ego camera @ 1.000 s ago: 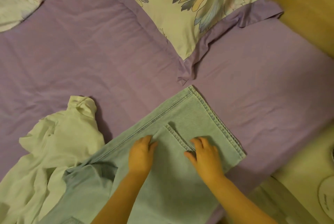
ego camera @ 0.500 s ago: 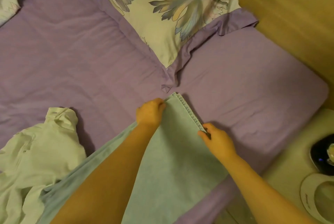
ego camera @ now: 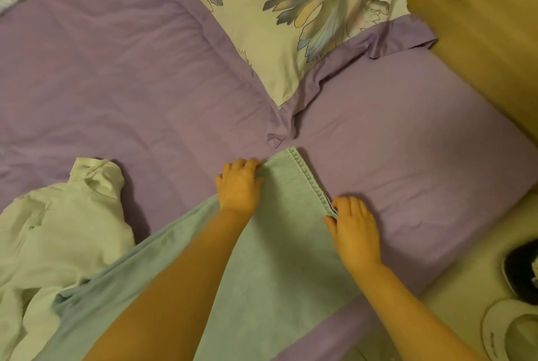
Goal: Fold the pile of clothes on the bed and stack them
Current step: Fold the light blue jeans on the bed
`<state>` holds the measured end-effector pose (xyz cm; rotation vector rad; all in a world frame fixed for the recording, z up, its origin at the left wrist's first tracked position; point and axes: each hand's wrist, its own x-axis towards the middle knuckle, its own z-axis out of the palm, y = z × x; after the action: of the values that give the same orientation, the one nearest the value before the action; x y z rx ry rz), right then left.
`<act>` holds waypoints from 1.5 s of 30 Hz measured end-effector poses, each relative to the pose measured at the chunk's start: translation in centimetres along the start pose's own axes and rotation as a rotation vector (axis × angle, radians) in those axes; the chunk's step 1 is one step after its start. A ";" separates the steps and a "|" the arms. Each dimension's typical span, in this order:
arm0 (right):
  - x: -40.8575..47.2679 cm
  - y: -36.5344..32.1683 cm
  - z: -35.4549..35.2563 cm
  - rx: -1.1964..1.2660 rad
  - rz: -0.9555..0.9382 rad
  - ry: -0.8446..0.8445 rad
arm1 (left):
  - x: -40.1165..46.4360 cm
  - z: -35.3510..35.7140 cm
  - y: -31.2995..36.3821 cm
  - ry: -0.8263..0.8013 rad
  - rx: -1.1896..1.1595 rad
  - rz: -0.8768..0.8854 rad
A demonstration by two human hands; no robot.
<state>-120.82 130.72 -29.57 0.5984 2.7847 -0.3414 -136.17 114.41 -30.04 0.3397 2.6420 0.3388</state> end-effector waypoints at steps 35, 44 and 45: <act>-10.9 -34.7 7.9 -0.202 -1.028 -0.148 | -19.5 -5.6 -31.0 0.330 -0.723 -0.606; -11.6 -39.2 10.8 -0.443 -0.765 -0.423 | -28.8 -3.9 -37.0 0.247 -0.275 -0.634; -12.1 -39.1 10.8 -0.440 -0.757 -0.398 | -30.4 -3.7 -38.3 0.190 -0.180 -0.660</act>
<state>-124.68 88.54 -29.24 -0.5776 2.4531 0.0259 -118.41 68.83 -25.72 -0.6401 2.6901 0.3918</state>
